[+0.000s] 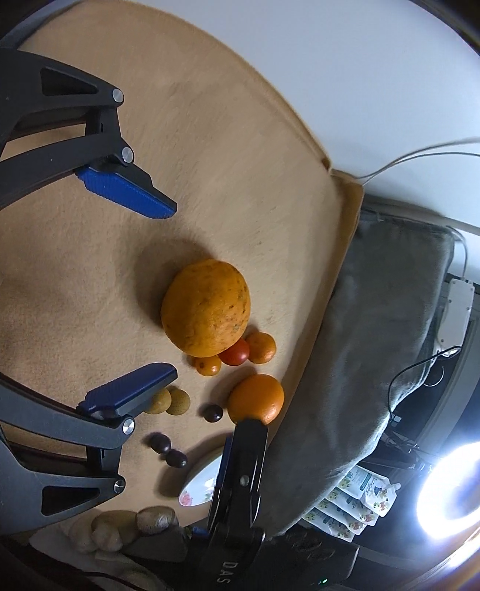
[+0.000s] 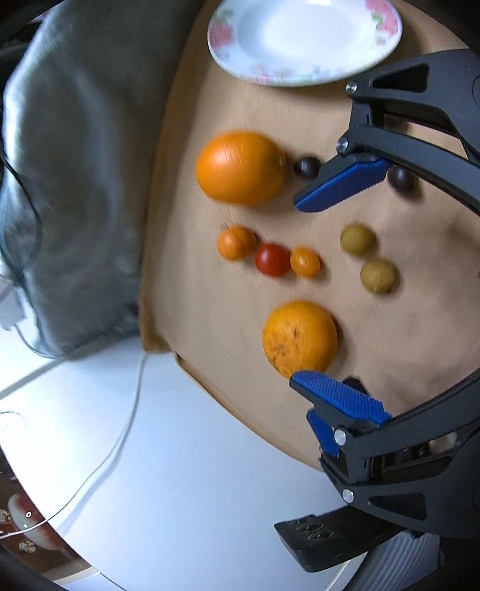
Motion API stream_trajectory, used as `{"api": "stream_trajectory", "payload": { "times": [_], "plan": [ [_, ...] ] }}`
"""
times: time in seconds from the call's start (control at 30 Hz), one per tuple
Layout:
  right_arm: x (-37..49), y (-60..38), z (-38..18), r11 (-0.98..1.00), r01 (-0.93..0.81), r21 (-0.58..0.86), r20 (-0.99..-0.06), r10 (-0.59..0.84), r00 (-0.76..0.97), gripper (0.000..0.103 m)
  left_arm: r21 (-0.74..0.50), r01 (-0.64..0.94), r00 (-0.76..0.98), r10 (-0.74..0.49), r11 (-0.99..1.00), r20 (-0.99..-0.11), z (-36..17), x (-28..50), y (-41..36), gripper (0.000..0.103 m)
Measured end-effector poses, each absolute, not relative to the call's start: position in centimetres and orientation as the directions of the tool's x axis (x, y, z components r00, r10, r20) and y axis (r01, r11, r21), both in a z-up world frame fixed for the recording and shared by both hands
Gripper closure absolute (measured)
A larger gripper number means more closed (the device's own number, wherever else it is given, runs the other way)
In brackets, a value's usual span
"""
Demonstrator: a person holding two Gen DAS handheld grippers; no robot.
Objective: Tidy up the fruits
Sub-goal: 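Move the right tool down toward the large pale spotted orange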
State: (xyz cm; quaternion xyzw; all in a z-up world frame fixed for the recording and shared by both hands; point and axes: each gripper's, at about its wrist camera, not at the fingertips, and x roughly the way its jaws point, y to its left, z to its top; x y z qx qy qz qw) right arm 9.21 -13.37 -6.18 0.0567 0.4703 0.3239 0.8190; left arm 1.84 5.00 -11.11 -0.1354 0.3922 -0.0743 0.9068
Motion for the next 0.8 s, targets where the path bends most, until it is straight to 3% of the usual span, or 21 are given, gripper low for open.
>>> {"api": "stream_trajectory", "payload": {
  "times": [0.3, 0.8],
  "plan": [
    [11.0, -9.7, -8.0, 0.723, -0.505, 0.47, -0.742, 0.634, 0.217, 0.023, -0.382, 0.033, 0.653, -0.309, 0.924, -0.692, -11.9, 2.7, 5.3, 0.032],
    [12.6, -7.5, -10.8, 0.719, -0.492, 0.492, -0.77, 0.623, 0.141, 0.023, -0.413, 0.037, 0.643, -0.338, 0.91, -0.687, -12.5, 4.0, 4.8, 0.039]
  ]
}}
